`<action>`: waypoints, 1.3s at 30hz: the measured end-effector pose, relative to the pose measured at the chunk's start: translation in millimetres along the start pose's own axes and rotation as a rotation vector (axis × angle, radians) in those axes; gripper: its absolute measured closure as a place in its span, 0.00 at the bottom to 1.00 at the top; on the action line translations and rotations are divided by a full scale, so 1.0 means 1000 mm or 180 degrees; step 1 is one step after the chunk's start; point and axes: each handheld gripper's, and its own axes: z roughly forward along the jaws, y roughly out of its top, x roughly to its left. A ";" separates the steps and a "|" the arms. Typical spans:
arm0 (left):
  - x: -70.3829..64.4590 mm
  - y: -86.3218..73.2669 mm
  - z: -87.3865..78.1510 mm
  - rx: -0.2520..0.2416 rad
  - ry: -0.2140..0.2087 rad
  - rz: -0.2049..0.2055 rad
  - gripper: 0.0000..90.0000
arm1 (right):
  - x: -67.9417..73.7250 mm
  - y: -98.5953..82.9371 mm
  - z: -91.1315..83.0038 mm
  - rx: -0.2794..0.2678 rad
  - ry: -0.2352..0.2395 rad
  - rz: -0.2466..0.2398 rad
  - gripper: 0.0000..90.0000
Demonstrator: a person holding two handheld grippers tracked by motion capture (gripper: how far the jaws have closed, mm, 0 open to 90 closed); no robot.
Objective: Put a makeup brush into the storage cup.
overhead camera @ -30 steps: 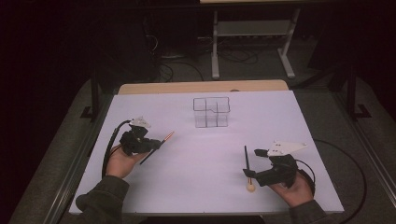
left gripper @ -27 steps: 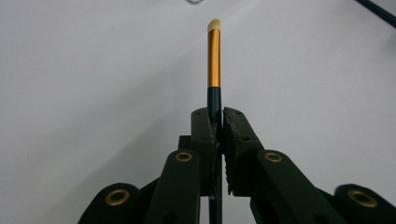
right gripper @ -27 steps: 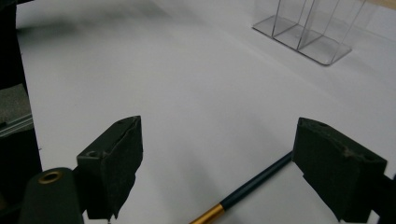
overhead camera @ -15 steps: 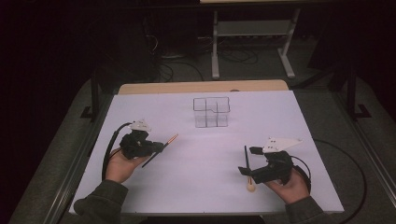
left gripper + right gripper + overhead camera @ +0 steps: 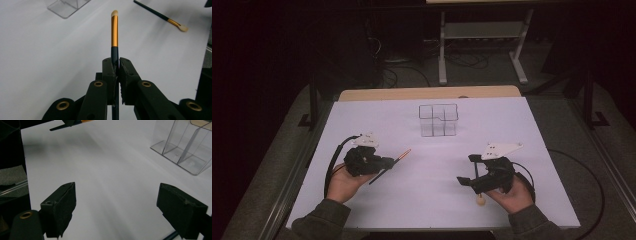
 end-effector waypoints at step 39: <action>-0.036 0.028 0.008 -0.0127 -0.0313 0.0356 0.93 | 0.005 0.038 0.032 -0.0008 0.0481 0.0016 0.21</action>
